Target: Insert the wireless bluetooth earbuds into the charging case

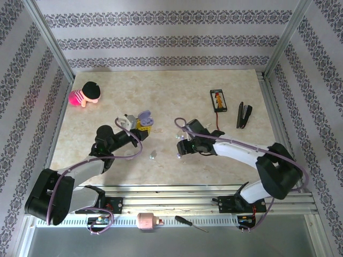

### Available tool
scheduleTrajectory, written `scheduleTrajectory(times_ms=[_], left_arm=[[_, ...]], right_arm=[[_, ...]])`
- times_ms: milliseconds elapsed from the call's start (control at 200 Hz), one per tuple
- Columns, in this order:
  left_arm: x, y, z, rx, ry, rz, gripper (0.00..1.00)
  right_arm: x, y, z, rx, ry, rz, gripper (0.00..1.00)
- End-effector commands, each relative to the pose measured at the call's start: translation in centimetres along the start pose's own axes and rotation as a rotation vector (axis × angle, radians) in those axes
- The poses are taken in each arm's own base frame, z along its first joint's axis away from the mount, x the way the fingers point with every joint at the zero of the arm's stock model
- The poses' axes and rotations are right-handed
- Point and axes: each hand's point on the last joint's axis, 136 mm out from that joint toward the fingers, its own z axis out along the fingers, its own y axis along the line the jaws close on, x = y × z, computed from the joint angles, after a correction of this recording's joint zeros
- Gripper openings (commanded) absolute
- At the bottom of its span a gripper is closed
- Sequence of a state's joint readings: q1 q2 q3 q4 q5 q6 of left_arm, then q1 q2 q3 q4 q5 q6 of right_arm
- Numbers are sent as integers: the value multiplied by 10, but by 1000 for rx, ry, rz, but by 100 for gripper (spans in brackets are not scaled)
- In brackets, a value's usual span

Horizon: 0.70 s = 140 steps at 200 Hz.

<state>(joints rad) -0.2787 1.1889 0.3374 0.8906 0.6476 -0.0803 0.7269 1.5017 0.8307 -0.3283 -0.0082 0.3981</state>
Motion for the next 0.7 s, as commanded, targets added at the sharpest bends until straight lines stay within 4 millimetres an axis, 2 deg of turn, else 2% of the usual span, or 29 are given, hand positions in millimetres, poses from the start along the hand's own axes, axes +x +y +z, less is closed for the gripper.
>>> scheduleTrajectory(times_ms=[0, 95, 345, 445, 695], left_arm=[[-14, 11, -8, -59, -57, 31, 27], [-15, 17, -11, -83, -62, 29, 27], [-18, 26, -17, -110, -77, 21, 27], [-20, 26, -17, -109, -81, 21, 27], [-21, 25, -17, -100, -81, 31, 27]], right_arm=[[-6, -8, 8, 146, 0, -65, 62], [-2, 1, 19, 168, 31, -118, 61], [14, 12, 39, 186, 95, -181, 58], [19, 9, 38, 197, 114, -191, 58], [25, -3, 19, 237, 117, -217, 56]])
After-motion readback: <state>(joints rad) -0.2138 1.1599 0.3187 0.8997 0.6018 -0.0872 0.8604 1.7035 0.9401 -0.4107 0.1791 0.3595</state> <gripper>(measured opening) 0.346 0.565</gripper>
